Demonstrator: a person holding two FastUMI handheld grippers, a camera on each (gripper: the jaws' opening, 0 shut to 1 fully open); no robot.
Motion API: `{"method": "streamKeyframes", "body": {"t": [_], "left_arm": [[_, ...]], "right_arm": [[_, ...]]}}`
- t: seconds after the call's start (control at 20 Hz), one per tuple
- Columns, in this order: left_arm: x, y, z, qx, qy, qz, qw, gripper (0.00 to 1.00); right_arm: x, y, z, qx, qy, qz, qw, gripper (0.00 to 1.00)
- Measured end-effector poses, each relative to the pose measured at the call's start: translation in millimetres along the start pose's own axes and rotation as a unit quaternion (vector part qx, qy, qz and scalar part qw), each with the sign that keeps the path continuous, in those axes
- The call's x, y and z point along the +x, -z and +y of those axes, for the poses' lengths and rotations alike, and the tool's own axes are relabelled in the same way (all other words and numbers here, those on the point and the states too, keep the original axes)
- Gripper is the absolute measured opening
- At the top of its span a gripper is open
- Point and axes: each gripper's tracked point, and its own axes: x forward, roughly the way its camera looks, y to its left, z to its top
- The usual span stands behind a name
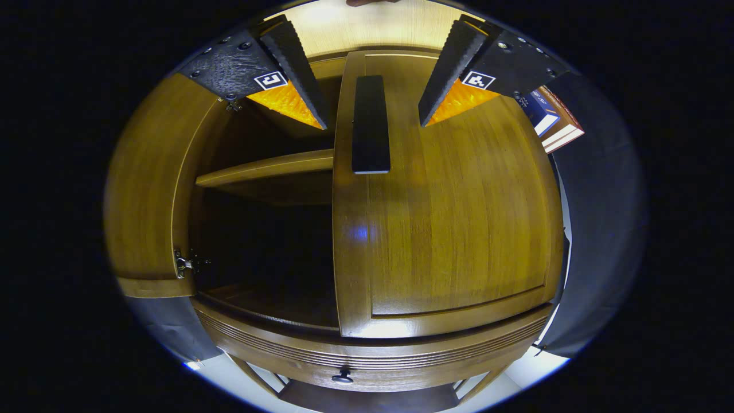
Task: Open the right door of the double-door shoe cabinet with the right hand, and open the left door with the left hand.
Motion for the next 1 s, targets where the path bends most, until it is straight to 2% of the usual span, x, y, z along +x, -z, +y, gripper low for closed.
{"method": "streamKeyframes", "body": {"t": [0.1,0.25,0.3,0.35,0.4,0.45,0.5,0.7,0.75,0.85,1.0], "left_arm": [[4.4,-3.2,3.7,0.005,-0.004,-0.010,1.000,0.94],[10.1,-9.5,7.5,0.008,-0.009,-0.023,1.000,0.94],[11.4,-11.6,7.7,0.007,-0.007,-0.028,1.000,0.86],[11.5,-13.9,7.5,0.007,-0.007,-0.031,0.999,1.00],[13.7,-15.5,9.3,0.004,-0.010,-0.033,0.999,0.81],[15.5,-16.6,10.5,0.002,-0.012,-0.035,0.999,0.75],[17.8,-17.2,12.2,0.000,-0.016,-0.037,0.999,0.82],[25.3,-12.6,9.7,-0.008,-0.008,-0.025,1.000,0.67],[28.4,-13.6,7.3,-0.006,-0.004,-0.028,1.000,0.71],[29.7,-15.4,0.6,0.005,0.005,-0.038,0.999,0.48],[30.7,-16.9,-0.2,0.014,0.009,-0.047,0.999,0.43]], "right_arm": [[-1.9,-0.1,5.5,-0.003,-0.005,0.002,1.000,0.46],[-2.0,-0.3,10.6,-0.009,-0.009,0.002,1.000,0.50],[-2.1,-1.4,12.5,-0.011,-0.010,0.001,1.000,0.50],[-0.9,-1.8,13.3,-0.012,-0.012,0.000,1.000,0.51],[0.2,-2.7,14.2,-0.014,-0.013,0.000,1.000,0.53],[0.0,-1.2,14.5,-0.015,-0.015,0.002,1.000,0.53],[0.8,-1.7,15.3,-0.016,-0.015,0.002,1.000,0.53],[2.5,-1.0,17.1,-0.021,-0.020,0.003,1.000,0.53],[1.7,-1.3,17.7,-0.021,-0.022,0.002,1.000,0.51],[2.3,-1.1,16.4,-0.022,-0.021,0.002,1.000,0.53],[2.5,-0.9,14.5,-0.024,-0.020,0.001,1.000,0.53]]}}
